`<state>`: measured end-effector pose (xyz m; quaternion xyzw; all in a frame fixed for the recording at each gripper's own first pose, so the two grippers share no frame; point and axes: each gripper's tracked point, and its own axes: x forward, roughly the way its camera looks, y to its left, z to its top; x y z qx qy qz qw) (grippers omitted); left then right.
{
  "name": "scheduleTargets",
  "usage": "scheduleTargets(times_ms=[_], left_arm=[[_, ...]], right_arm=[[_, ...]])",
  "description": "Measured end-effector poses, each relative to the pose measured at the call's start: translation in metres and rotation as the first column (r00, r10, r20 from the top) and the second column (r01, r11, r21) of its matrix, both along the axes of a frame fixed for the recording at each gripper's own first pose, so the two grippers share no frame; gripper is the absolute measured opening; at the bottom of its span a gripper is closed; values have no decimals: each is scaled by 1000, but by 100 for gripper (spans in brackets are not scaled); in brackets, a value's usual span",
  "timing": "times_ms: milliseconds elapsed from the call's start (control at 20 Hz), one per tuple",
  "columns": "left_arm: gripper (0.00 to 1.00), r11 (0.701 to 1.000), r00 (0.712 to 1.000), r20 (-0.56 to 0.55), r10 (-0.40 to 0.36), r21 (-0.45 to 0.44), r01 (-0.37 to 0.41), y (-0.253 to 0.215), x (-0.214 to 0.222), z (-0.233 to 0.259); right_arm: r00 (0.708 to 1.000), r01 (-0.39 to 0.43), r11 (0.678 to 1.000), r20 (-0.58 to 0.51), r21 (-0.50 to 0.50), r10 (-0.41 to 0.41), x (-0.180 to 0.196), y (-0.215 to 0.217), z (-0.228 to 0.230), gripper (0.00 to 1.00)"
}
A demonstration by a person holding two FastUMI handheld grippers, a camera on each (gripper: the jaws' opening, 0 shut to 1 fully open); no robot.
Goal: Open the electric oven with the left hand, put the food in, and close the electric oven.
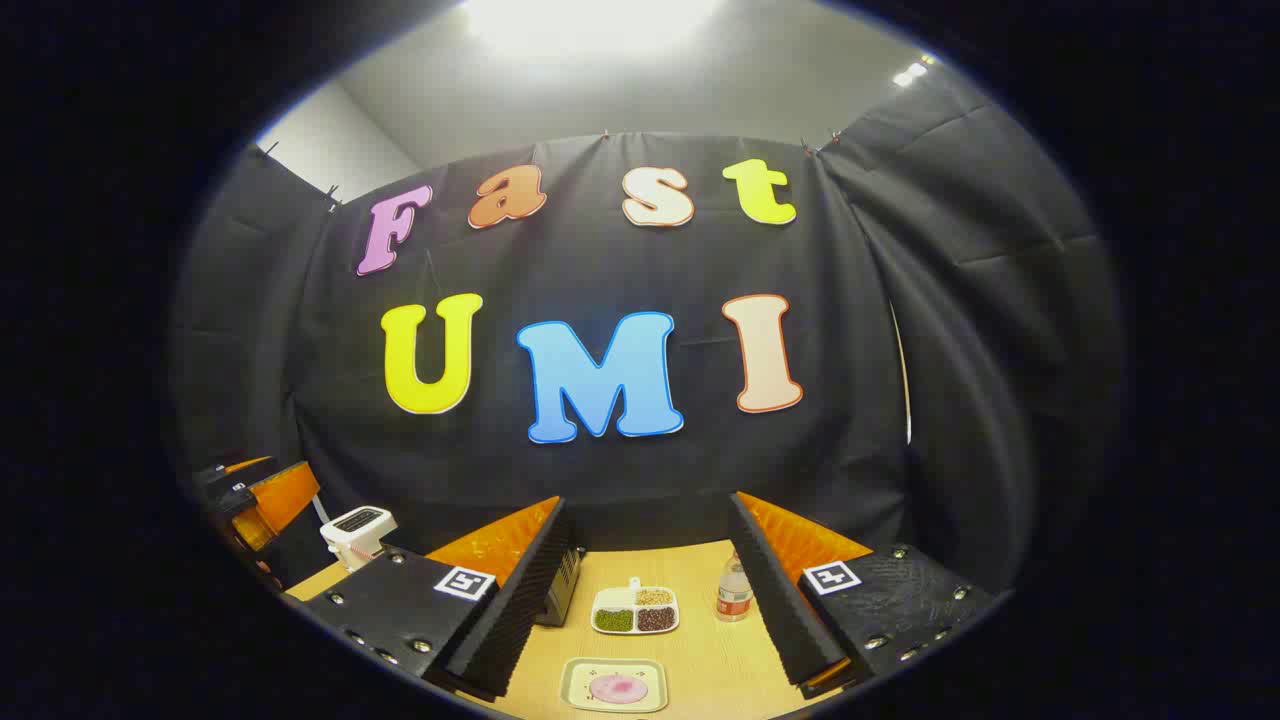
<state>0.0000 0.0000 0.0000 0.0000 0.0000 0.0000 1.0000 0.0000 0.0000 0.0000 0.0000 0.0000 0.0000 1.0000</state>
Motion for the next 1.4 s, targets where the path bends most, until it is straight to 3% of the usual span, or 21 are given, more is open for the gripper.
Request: scheduleTargets(times_ms=[100, 400, 500, 650, 700, 900, 1100, 1400], left_arm=[[92, 1000, 1000, -8, 17, -2, -17, 1, 1, 0], [92, 997, 997, 5, 72, 5, -72, 8, 0, 5], [98, 998, 998, 3, 57, -5, -57, 8, 4, 3], [92, 1000, 1000, -2, 29, 9, -29, 11, 8, 0], [95, 1000, 1000, -4, 21, 12, -21, 13, 12, -1], [97, 999, 993, -111, -29, -27, 26, 22, 35, -39], [97, 997, 962, -262, -69, 0, 71, 41, 67, -99], [98, 993, 888, -447, -106, 0, 119, 62, 128, -195]], right_arm=[[1000, -14, 1000, 0, -1, 14, 6, -3, 0, 96], [998, -56, 998, 1, 7, 56, 11, -5, 2, 96], [999, -50, 999, 7, 5, 50, 13, -3, 4, 96], [1000, -20, 1000, 9, -2, 20, 17, 1, 4, 96], [1000, -16, 1000, 8, 2, 16, 18, 4, 2, 96], [1000, 14, 1000, -7, 4, -14, 21, 12, -6, 96], [999, 31, 999, -31, -21, -32, 19, 19, -21, 96], [994, 63, 997, -90, -46, -67, 16, 24, -46, 96]])
